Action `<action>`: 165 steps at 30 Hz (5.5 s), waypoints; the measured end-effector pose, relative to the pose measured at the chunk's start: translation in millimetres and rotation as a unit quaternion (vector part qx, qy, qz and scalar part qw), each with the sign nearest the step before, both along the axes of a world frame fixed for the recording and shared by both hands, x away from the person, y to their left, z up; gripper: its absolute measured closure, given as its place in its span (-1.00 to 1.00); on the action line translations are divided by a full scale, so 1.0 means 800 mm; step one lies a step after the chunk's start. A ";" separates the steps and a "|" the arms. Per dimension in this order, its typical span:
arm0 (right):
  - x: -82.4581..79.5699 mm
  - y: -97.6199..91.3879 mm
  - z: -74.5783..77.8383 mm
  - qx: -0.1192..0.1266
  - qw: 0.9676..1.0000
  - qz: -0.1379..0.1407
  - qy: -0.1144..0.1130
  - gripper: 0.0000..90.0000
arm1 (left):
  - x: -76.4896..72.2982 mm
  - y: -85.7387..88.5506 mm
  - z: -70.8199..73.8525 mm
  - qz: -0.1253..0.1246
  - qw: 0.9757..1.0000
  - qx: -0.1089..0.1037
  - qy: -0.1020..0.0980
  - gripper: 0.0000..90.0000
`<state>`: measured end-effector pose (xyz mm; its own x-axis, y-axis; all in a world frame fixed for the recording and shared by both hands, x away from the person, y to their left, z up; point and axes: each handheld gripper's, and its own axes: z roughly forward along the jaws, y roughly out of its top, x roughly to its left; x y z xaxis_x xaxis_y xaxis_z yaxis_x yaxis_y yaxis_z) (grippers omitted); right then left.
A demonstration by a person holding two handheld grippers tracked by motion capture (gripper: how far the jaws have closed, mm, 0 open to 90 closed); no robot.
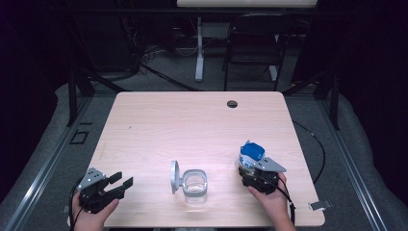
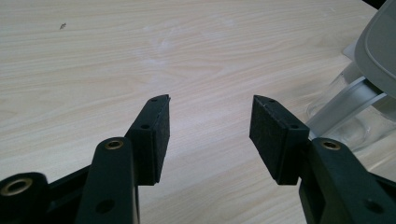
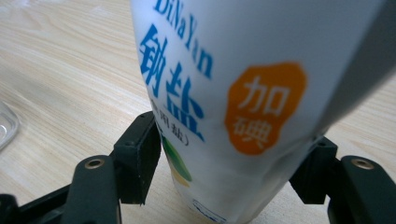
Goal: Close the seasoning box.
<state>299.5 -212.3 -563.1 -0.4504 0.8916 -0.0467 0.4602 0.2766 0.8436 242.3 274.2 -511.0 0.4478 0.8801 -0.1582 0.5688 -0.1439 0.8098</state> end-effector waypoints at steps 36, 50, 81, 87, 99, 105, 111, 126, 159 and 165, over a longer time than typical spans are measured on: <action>0.004 0.007 -0.019 0.001 1.000 -0.019 -0.007 -0.21 | 0.001 0.003 -0.003 0.005 1.000 0.000 0.003 0.07; 0.006 0.009 -0.020 0.003 1.000 -0.015 -0.011 -0.19 | 0.001 0.003 -0.004 0.007 1.000 -0.001 0.003 0.07; 0.006 0.008 -0.017 -0.016 1.000 0.005 -0.012 -0.10 | 0.002 0.006 -0.006 0.009 1.000 -0.002 0.005 0.07; 0.006 0.006 -0.018 -0.012 1.000 0.007 -0.013 -0.10 | 0.002 0.007 -0.007 0.009 1.000 -0.002 0.008 0.07; 0.006 0.006 -0.016 -0.015 1.000 0.013 -0.011 -0.10 | 0.002 0.007 -0.007 0.009 1.000 -0.004 0.007 0.07; 0.005 0.007 -0.012 -0.015 1.000 0.017 -0.014 -0.10 | 0.002 0.008 -0.007 0.010 1.000 -0.003 0.008 0.07; 0.001 0.007 -0.002 -0.012 0.999 0.018 -0.025 -0.09 | 0.001 0.009 -0.006 0.011 1.000 -0.004 0.005 0.07; -0.014 0.006 0.027 -0.004 0.998 0.028 -0.054 -0.10 | -0.001 0.007 -0.003 0.010 1.000 -0.002 0.003 0.07; -0.026 0.024 0.057 -0.043 0.994 0.070 -0.069 -0.10 | -0.001 0.014 -0.001 0.016 1.000 -0.010 0.000 0.07; -0.027 0.031 0.074 -0.056 0.993 0.078 -0.069 -0.10 | -0.001 0.015 -0.002 0.018 1.000 -0.012 0.001 0.07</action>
